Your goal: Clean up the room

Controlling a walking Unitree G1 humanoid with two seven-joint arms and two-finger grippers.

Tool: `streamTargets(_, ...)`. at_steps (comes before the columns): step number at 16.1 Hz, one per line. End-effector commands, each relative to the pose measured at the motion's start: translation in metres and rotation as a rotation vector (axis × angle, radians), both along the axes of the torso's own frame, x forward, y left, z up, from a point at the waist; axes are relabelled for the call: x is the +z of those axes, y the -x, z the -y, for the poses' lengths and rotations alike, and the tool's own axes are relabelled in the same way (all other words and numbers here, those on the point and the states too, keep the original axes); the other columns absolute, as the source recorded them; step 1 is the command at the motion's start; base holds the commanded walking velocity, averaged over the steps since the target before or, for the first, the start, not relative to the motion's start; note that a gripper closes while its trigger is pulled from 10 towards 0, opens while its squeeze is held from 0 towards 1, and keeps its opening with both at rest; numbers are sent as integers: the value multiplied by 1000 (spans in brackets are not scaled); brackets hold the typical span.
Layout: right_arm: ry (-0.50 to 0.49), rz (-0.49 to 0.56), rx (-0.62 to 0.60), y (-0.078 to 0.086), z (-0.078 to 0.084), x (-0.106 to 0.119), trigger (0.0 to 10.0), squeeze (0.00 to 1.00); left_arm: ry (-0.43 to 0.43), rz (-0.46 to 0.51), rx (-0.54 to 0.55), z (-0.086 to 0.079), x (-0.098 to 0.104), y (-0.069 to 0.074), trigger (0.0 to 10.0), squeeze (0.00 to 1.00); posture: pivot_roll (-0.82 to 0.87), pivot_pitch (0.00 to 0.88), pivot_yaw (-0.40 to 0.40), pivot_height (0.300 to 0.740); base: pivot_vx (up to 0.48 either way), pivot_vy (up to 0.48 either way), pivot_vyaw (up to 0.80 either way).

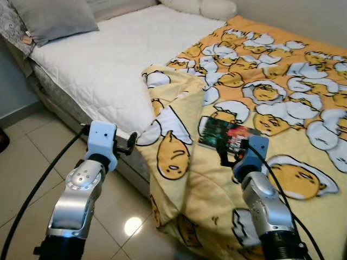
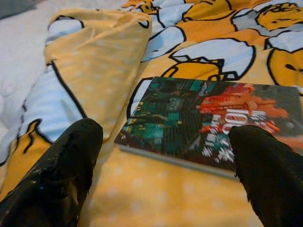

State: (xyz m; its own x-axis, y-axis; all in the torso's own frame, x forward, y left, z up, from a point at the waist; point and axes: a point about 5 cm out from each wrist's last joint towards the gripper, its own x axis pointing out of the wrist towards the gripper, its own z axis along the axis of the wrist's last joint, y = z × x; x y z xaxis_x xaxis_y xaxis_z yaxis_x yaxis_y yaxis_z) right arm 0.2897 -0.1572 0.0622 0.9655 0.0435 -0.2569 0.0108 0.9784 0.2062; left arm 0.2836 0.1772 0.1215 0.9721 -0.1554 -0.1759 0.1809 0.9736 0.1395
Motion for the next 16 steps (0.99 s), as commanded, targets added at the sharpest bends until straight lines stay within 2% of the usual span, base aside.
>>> streamTargets(1, 5, 20, 22, -5, -5, 7, 10000, 0, -6, 6, 4, -4, 2, 1, 10000, 827, -33, 0, -5, 740, 379, 0, 800)
streamTargets(3, -26, 13, 20, -4, -6, 5, 10000, 0, -7, 6, 2, -4, 2, 1, 10000, 824, -33, 0, -5, 740, 360, 0, 400)
streamTargets(9, -55, -46, 57, 2, -5, -4, 10000, 0, -36, -14, -72, 4, -3, 7, 10000, 800, -34, 0, -10, 740, 0, 0, 0)
streamTargets(12, -98, -94, 34, 4, 0, -9, 10000, 0, -47, -42, -136, 9, -7, 11, 10000, 800, -42, 0, -11, 740, 0, 0, 0)
streamTargets(13, -112, -126, 8, 5, 6, -13, 10000, 580, -58, -57, -186, 12, -10, 12, 10000, 804, -44, 0, -12, 740, 0, 0, 0)
streamTargets(14, -152, -157, -19, 6, 10, -16, 10000, 1000, -64, -75, -250, 16, -12, 13, 10000, 808, -44, 0, -14, 740, 0, 0, 0)
streamTargets(16, -254, -197, -73, 5, 15, -20, 10000, 1000, -68, -86, -375, 23, -11, 16, 10000, 808, -33, 0, -29, 740, 0, 0, 0)
